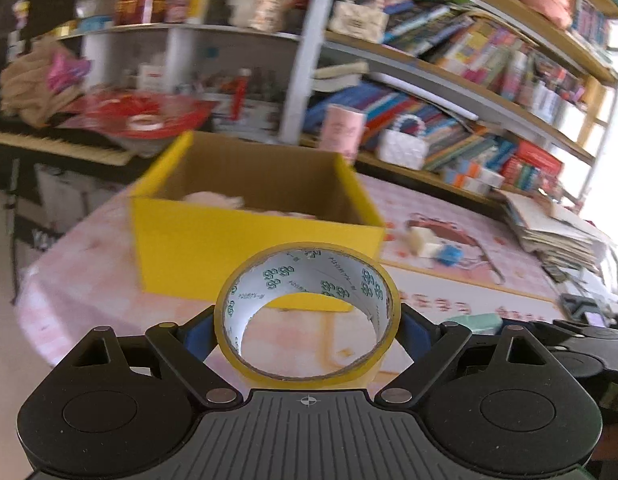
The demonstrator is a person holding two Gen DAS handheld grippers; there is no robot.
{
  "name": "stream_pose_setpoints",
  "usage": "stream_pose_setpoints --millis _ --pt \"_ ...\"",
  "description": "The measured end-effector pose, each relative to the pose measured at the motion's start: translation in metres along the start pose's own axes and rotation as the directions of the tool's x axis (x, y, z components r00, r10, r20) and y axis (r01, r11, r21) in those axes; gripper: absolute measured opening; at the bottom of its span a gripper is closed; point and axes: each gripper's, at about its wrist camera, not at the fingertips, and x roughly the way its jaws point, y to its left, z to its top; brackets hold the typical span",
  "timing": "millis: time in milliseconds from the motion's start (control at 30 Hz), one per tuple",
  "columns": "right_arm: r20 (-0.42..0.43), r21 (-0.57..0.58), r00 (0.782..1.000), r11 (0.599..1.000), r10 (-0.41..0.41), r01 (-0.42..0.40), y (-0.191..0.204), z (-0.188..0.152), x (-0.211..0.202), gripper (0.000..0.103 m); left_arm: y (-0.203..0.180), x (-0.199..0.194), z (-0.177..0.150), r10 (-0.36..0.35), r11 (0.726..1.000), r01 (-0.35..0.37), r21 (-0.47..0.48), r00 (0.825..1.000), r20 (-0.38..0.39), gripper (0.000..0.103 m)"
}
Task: Organize objects
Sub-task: 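Carry the tape roll and eraser with both tools toward the yellow box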
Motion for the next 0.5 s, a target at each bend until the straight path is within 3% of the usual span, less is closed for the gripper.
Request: stream_pose_setpoints --millis 500 --pt "0.019 -0.083 0.995 0.992 0.095 -0.093 0.082 -0.011 -0.019 0.067 0.056 -0.051 -0.01 0.065 0.997 -0.063 -0.046 0.996 0.055 0.091"
